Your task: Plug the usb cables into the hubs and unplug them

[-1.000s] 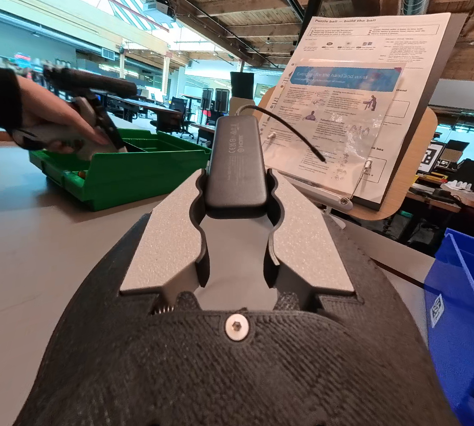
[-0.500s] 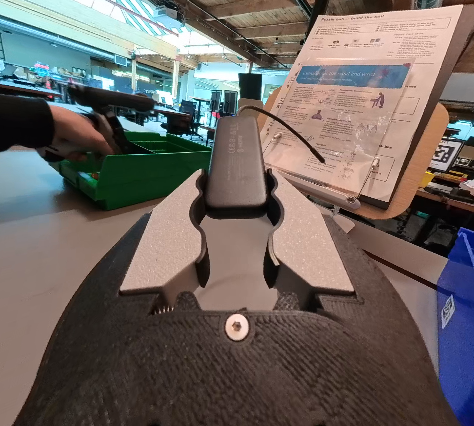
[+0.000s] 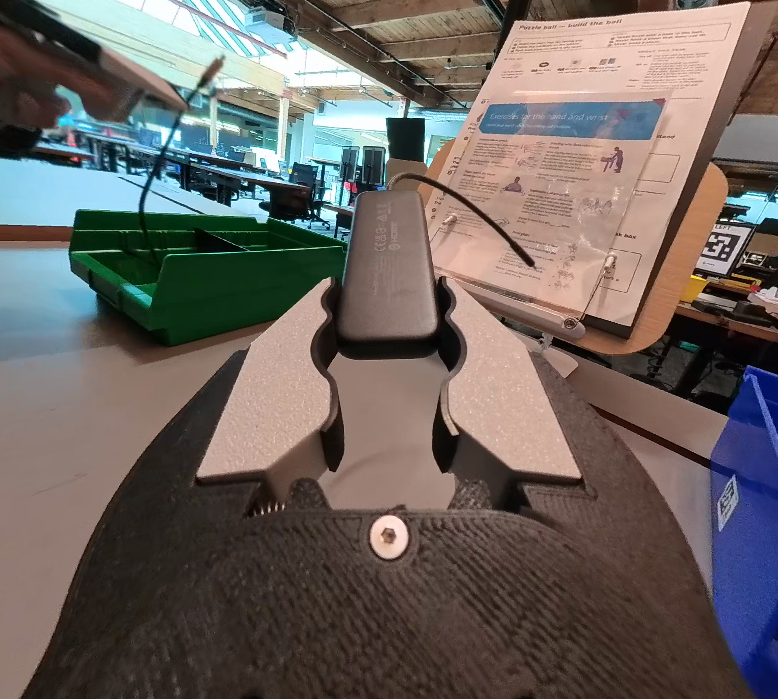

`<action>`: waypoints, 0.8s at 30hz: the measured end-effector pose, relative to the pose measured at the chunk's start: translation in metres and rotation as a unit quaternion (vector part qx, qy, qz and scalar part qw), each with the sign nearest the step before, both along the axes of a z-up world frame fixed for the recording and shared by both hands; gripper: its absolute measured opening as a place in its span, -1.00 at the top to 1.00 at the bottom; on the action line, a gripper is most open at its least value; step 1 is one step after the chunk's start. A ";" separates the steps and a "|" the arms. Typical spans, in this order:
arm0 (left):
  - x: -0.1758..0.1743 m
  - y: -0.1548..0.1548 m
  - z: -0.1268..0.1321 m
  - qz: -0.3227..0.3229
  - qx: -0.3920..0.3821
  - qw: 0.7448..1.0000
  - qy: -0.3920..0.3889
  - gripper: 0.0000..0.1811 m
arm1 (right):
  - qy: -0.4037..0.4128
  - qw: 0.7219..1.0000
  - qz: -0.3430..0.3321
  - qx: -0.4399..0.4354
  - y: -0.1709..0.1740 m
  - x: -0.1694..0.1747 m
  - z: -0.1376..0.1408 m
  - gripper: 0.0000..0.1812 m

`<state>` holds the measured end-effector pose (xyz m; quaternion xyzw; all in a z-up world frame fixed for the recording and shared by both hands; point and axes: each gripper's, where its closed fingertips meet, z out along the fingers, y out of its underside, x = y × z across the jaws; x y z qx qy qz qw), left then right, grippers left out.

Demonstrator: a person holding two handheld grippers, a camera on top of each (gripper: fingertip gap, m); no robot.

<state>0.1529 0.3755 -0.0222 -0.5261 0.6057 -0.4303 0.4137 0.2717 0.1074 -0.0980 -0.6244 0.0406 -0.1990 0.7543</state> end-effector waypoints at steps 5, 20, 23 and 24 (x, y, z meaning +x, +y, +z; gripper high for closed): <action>-0.014 -0.061 0.055 -0.154 -0.043 0.983 -0.095 0.99 | 0.000 1.000 -0.006 0.005 -0.005 0.004 0.003 0.49; 0.031 -0.206 0.007 -0.317 -0.370 0.873 -0.028 0.99 | 0.021 0.999 -0.018 0.030 -0.021 0.020 0.010 0.50; 0.044 -0.191 -0.029 -0.239 -0.414 0.878 -0.017 0.99 | 0.019 0.999 -0.019 0.033 -0.023 0.020 0.012 0.50; 0.043 -0.184 -0.043 -0.211 -0.428 0.879 -0.010 0.99 | 0.019 0.999 -0.019 0.034 -0.024 0.020 0.012 0.50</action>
